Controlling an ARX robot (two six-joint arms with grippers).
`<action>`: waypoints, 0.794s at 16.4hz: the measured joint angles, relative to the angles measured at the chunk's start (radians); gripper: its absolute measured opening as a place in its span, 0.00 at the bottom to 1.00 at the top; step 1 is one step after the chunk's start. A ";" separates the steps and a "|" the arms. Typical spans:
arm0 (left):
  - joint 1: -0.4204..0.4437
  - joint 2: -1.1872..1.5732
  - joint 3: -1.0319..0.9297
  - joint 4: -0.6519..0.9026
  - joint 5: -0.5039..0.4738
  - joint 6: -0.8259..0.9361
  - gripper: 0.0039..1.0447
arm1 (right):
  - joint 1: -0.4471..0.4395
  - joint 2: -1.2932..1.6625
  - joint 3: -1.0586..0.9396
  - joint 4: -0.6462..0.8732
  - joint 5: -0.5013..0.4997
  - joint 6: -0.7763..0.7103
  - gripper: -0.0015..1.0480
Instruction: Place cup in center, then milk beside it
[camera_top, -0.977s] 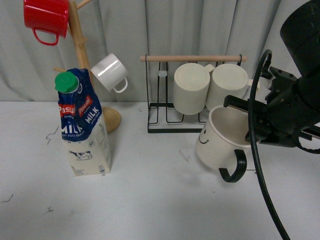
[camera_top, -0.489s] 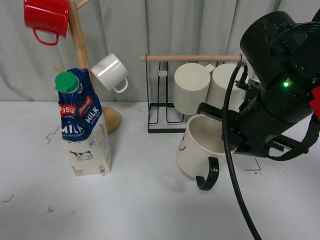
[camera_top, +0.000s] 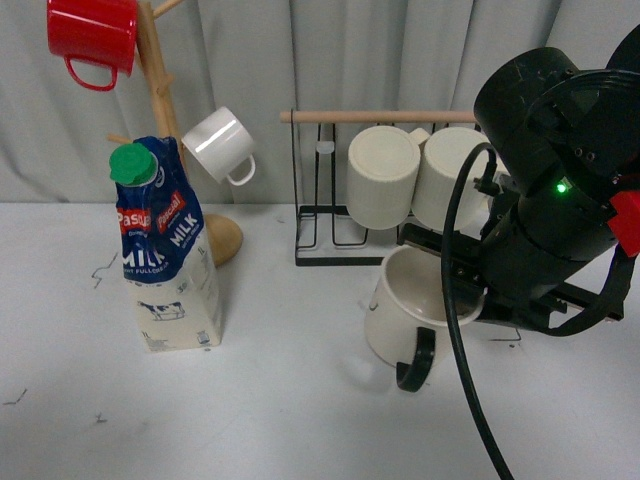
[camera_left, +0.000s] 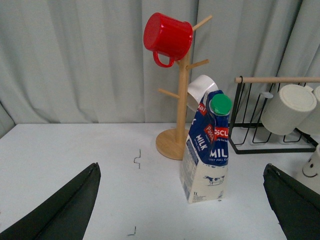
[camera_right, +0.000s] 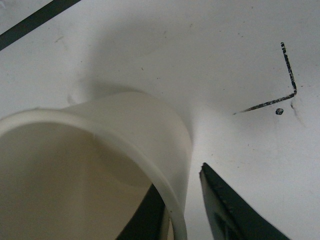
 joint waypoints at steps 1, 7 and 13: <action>0.000 0.000 0.000 0.000 0.000 0.000 0.94 | 0.000 0.000 0.000 0.003 0.004 0.000 0.42; 0.000 0.000 0.000 0.000 0.000 0.000 0.94 | -0.001 -0.161 -0.143 0.177 0.028 -0.039 0.95; 0.000 0.000 0.000 0.002 0.001 0.000 0.94 | 0.004 -0.362 -0.498 0.986 0.234 -0.376 0.76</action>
